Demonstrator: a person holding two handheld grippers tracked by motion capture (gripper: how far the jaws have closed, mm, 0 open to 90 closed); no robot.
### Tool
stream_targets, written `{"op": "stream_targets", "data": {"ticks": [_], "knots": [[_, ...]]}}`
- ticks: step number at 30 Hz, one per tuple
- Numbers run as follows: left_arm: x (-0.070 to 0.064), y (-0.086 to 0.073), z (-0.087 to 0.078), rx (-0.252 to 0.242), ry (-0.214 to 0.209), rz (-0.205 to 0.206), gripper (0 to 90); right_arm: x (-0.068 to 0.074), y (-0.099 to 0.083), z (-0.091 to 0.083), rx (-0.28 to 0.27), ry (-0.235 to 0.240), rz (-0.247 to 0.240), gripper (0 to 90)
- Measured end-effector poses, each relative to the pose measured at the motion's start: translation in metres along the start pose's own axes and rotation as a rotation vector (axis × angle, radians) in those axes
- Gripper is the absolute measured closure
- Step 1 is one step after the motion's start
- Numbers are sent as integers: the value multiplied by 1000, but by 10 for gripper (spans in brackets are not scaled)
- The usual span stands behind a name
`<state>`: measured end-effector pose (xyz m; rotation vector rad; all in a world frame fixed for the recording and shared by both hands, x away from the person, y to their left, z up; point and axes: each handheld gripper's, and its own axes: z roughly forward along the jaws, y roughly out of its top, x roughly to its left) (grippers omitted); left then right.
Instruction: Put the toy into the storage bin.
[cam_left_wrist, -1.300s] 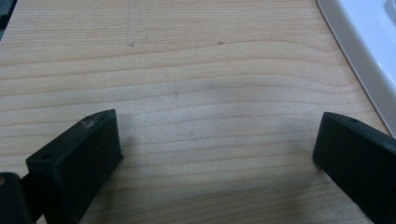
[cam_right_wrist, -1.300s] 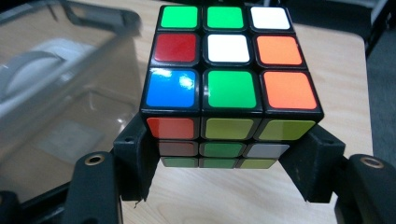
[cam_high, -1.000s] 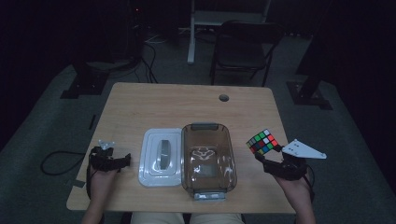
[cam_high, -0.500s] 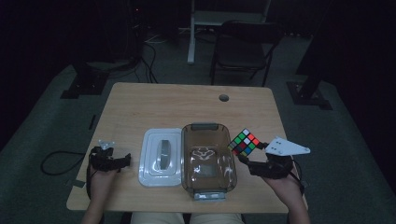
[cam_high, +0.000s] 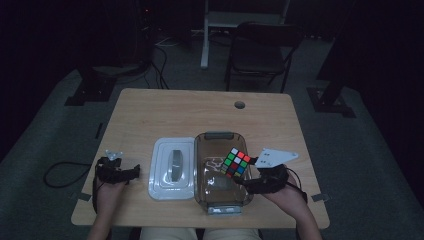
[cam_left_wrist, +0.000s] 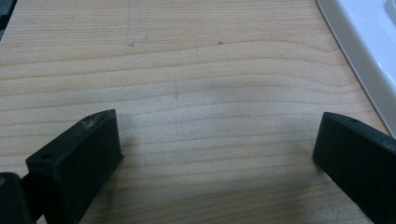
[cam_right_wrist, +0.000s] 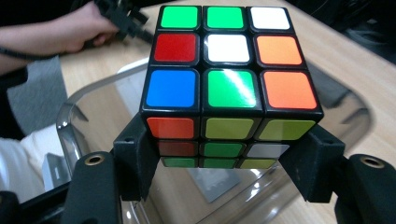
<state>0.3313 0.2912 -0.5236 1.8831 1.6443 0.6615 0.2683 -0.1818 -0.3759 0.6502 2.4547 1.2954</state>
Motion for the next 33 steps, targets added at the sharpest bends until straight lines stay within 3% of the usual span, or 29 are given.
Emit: {"op": "stream_targets", "data": {"ticks": [8,14,27,33], "knots": [[0,0,0,0,0,0,16,3,3,23,91,84,-38,341],[0,0,0,0,0,0,16,1,4,34,173,114,-59,341],[0,0,0,-1,0,-2,16,-3,13,56,324,148,-98,340],[0,0,0,0,0,1,17,1,17,65,386,155,-144,340]]}}
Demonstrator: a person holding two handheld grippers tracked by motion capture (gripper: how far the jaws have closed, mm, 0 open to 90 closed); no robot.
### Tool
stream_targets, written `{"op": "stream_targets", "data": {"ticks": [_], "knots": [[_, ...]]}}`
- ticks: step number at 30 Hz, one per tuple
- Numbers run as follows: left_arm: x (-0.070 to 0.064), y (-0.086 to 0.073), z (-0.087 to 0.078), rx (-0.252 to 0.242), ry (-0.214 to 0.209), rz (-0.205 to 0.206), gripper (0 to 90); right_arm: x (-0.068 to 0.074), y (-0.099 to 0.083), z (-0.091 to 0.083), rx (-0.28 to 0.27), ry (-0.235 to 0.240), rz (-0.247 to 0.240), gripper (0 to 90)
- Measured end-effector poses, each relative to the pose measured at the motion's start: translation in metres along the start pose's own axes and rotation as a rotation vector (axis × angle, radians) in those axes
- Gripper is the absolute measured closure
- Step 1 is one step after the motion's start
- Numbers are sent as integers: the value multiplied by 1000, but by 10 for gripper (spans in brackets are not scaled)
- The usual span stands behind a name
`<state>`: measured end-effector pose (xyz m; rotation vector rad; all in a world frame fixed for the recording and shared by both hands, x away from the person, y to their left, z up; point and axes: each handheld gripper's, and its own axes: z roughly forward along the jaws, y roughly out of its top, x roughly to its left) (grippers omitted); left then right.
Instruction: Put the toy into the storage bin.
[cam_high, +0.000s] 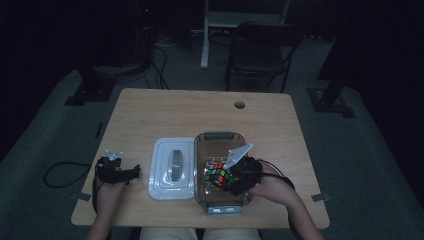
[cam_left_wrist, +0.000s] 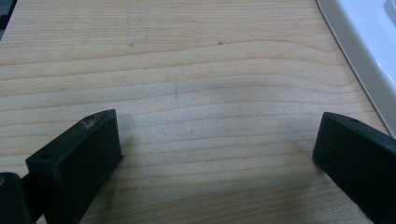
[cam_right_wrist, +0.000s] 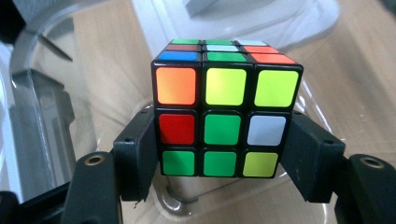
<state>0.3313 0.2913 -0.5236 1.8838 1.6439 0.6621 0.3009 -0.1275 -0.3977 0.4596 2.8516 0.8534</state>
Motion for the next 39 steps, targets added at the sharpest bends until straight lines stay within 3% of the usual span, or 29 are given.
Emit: {"op": "stream_targets", "data": {"ticks": [10,17,39], "knots": [[0,0,0,-1,0,-2,17,2,14,15,101,6,-29,341],[0,0,0,0,0,0,17,3,25,34,225,-5,-71,341],[0,0,0,-1,0,-1,17,6,37,61,404,8,-119,341]]}}
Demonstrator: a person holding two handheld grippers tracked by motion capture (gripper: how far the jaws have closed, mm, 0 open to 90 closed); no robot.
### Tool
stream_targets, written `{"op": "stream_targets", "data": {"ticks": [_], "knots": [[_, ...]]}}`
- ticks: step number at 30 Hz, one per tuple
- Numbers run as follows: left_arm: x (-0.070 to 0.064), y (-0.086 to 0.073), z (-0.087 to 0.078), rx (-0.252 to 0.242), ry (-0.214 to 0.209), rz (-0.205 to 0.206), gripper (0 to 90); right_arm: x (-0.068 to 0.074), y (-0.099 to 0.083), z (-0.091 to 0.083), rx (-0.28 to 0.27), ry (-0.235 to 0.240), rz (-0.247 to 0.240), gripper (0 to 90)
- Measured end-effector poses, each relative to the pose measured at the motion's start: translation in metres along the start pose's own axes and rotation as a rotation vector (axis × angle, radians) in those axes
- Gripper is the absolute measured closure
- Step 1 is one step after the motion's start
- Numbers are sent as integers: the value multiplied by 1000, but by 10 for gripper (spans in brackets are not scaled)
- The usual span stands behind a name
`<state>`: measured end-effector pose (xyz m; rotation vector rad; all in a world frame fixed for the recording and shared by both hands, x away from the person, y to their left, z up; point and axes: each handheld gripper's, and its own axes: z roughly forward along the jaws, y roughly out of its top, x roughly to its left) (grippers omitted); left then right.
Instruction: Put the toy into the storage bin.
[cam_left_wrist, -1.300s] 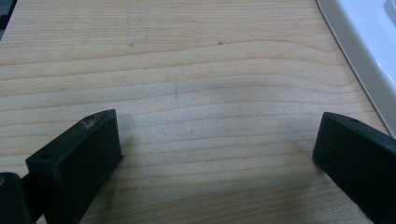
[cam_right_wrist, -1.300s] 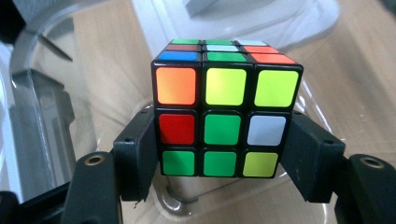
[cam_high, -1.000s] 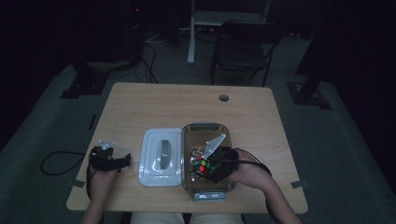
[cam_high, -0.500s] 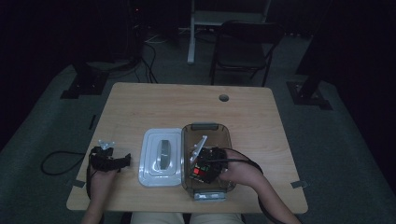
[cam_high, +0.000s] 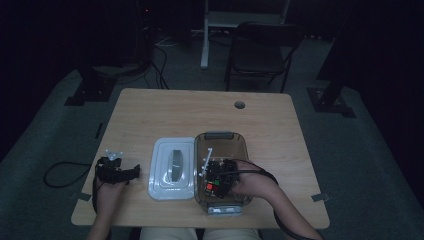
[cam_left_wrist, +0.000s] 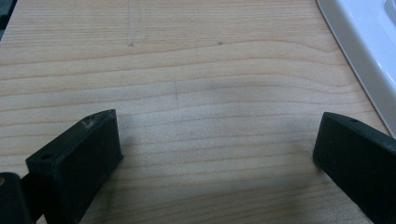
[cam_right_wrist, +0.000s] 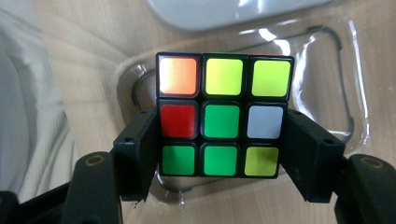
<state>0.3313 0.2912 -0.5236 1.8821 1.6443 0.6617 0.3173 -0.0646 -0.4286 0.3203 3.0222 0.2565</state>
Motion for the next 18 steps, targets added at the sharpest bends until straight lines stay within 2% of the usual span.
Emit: {"op": "stream_targets", "data": {"ticks": [1,5,6,18], "knots": [[0,0,0,0,-1,2,17,1,0,2,24,-3,-10,341],[0,0,0,0,-1,2,17,2,1,4,44,-6,-18,340],[0,0,0,0,-1,2,17,2,3,5,58,10,-22,340],[0,0,0,-1,-2,3,16,0,3,5,55,28,-10,331]]}}
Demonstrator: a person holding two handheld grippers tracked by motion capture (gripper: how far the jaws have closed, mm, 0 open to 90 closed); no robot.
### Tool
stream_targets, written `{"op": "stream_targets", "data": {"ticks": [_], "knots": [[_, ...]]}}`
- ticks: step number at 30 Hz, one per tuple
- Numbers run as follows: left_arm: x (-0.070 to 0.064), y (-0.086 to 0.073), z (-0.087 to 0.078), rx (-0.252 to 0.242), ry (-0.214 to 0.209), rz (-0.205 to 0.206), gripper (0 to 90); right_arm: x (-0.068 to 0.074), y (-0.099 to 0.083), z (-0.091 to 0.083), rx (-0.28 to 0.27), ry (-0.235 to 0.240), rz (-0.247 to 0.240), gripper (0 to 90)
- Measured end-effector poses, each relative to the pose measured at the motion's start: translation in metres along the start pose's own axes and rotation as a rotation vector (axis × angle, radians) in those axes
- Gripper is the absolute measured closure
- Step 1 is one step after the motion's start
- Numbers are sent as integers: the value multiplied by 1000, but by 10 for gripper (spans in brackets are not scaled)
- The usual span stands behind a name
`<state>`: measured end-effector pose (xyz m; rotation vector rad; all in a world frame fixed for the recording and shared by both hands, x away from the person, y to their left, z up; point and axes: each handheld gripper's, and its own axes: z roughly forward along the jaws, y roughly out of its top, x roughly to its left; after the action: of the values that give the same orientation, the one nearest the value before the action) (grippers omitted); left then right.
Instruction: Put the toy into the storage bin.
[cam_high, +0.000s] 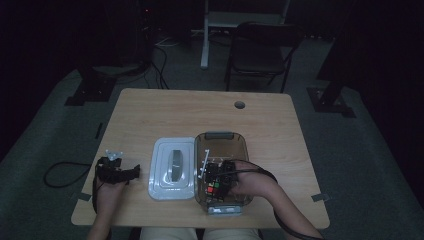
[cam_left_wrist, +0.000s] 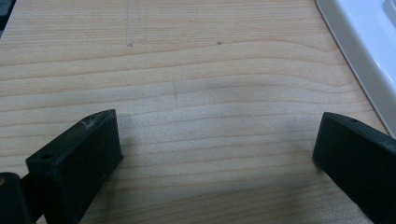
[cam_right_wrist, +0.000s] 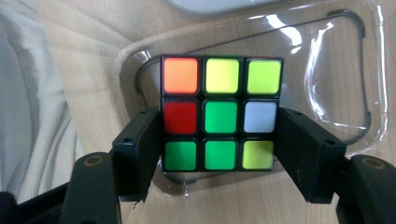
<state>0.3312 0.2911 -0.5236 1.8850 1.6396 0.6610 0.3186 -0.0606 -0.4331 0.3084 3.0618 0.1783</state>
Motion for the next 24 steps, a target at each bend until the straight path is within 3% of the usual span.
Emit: {"op": "stream_targets", "data": {"ticks": [11,16,18,24], "knots": [[0,0,0,1,0,0,17,-5,-8,-18,-113,-10,63,280],[0,0,0,0,0,0,17,-9,-20,-24,-216,-15,128,206],[0,0,0,1,0,0,17,-9,-22,-25,-228,-13,136,205],[0,0,0,0,-1,2,16,-11,-36,-28,-338,-26,190,149]]}}
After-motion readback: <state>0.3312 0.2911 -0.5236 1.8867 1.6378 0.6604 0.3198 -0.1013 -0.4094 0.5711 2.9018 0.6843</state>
